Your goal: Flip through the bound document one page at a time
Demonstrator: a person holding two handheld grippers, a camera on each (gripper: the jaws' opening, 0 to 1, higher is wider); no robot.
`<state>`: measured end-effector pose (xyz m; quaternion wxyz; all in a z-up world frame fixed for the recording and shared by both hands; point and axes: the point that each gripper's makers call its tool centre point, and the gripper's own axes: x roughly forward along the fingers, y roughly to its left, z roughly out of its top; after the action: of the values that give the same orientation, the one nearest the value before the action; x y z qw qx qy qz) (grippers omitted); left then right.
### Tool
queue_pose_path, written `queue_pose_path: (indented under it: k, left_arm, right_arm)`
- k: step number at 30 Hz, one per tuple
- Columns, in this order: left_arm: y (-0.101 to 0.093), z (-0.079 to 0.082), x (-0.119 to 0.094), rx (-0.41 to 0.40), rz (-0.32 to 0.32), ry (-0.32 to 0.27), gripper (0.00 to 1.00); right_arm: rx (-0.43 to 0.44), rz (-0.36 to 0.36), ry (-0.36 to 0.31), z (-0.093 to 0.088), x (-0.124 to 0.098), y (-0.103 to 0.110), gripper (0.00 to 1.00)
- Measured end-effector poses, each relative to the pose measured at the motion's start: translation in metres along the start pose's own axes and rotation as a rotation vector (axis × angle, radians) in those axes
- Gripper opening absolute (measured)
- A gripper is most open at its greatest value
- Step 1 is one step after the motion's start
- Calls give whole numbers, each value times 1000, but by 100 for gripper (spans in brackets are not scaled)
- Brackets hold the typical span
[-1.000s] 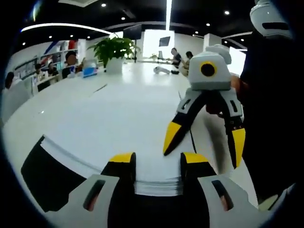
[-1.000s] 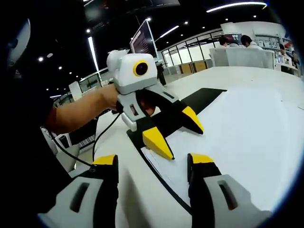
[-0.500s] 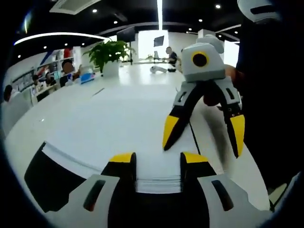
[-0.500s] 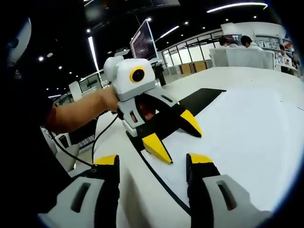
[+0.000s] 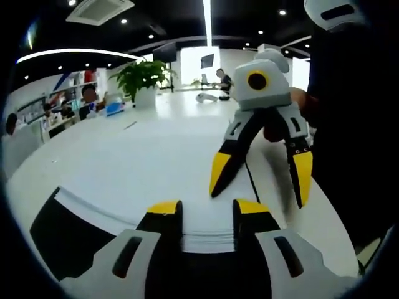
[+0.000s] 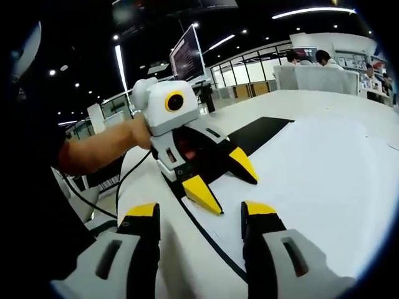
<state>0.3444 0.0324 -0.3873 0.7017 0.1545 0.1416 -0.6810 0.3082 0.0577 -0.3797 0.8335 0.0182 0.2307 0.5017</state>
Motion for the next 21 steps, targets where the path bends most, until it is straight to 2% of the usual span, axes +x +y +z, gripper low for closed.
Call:
queue_pose_path:
  k: [3,11,17,21]
  left_arm:
    - [0,0,0,-3,6,-6,34]
    - [-1,1,1,-4,18,32,33]
    - [-1,1,1,-4,11,58,33]
    - [-1,0,0,-16,19,50,33]
  right_arm:
    - [-2,-3,2,0,0,0,51]
    - [-11,1,5,0,0,-1,50]
    - [-3,36,29,0,-4,1,48]
    - [-3,79,66,-3,-12,4,45]
